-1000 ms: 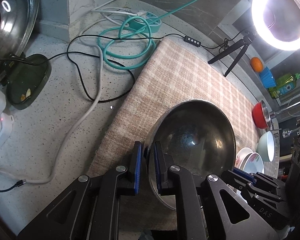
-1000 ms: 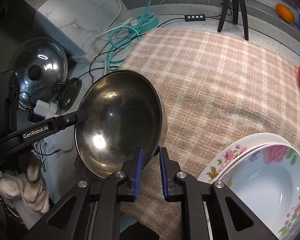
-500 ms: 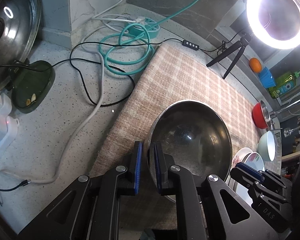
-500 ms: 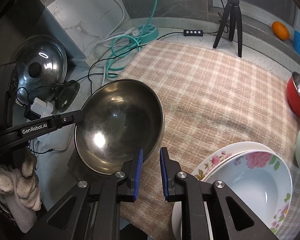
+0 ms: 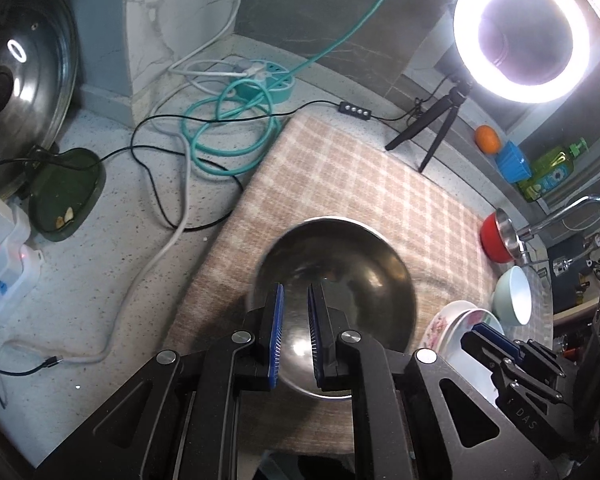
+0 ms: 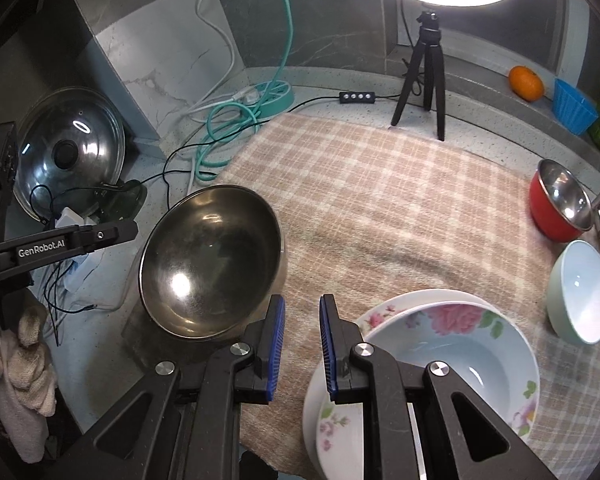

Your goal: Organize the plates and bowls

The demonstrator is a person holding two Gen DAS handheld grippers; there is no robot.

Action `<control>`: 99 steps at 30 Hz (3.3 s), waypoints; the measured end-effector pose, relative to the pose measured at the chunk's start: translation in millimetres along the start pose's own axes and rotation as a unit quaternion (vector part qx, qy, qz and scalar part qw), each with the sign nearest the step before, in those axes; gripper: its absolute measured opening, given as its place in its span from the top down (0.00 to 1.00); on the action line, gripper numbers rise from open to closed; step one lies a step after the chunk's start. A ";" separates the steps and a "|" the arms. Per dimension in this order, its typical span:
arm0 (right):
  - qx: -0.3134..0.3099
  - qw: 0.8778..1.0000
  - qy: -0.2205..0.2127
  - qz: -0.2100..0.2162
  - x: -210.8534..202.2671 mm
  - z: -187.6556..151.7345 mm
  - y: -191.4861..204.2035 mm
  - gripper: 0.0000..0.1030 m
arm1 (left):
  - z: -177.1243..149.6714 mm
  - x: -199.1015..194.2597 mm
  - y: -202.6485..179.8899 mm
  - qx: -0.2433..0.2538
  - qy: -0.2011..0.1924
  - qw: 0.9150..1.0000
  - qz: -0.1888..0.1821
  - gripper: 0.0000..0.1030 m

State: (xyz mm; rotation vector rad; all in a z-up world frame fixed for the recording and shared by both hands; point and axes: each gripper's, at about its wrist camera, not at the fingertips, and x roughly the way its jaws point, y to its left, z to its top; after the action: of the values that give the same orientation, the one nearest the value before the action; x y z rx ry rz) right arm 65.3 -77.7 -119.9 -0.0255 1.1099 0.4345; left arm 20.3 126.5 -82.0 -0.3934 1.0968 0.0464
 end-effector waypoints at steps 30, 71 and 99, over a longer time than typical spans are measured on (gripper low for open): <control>0.160 0.985 -0.066 -0.027 -83.2 -30.5 -228.9 0.84 | -17.4 44.0 -191.0 0.078 0.037 0.990 -0.108 0.89; 0.227 0.972 -0.058 -0.017 -20.0 37.0 -368.0 0.77 | 54.6 192.6 -314.8 0.076 0.099 0.987 -0.096 0.79; 0.202 0.978 -0.016 -0.041 29.3 61.6 -363.5 0.77 | 60.0 229.3 -342.0 0.131 0.098 0.985 -0.054 0.90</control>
State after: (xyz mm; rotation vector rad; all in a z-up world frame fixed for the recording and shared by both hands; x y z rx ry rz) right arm 256.8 -386.7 -188.0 0.2920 1.1447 0.1297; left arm 256.1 -207.3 -160.1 -0.2231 1.2557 -0.2360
